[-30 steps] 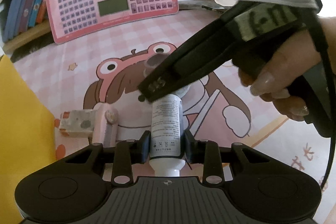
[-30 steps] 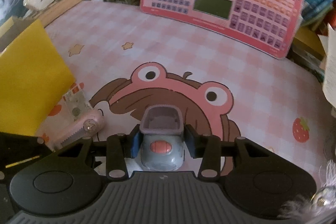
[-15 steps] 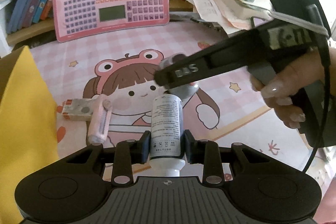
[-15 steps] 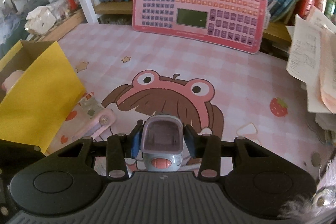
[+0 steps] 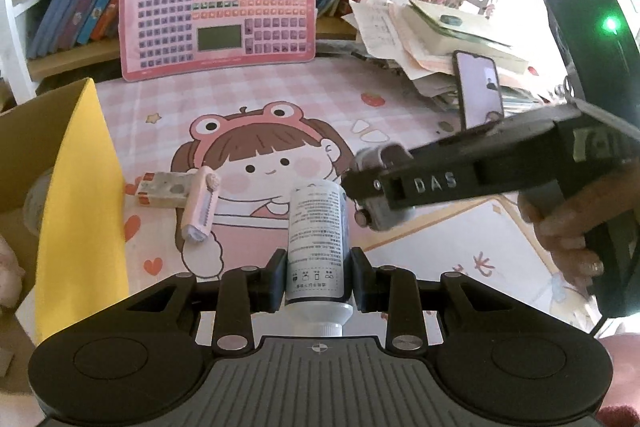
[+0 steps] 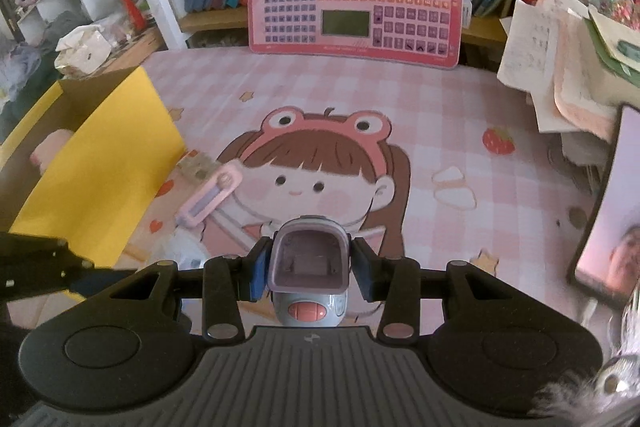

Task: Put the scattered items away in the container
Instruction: 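Close the left tool on the white tube and lift it while the right tool holds the gadget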

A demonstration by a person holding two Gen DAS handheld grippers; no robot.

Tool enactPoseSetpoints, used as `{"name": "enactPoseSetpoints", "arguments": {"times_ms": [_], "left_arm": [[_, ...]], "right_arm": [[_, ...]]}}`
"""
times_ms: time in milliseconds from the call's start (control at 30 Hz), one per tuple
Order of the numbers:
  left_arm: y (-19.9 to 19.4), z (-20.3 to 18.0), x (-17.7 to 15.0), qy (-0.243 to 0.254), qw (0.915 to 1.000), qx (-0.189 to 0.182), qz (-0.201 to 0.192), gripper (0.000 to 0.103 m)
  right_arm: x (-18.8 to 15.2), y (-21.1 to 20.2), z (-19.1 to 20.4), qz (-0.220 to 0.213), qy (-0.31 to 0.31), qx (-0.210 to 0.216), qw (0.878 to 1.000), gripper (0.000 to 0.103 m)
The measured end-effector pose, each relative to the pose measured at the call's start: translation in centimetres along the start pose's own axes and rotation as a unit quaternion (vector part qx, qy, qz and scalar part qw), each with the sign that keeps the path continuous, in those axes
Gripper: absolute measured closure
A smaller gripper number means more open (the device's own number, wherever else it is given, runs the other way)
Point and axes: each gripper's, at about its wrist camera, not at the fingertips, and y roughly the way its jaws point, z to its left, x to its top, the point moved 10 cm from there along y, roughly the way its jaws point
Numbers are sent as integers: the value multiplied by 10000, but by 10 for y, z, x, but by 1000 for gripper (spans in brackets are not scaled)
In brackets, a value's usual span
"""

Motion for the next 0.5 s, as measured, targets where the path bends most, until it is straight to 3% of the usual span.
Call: {"name": "enactPoseSetpoints", "arguments": {"times_ms": [500], "left_arm": [[-64, -8, -31, -73, 9974, -677, -244, 72]], "right_arm": [[-51, -51, 47, -39, 322, -58, 9995, 63]]}}
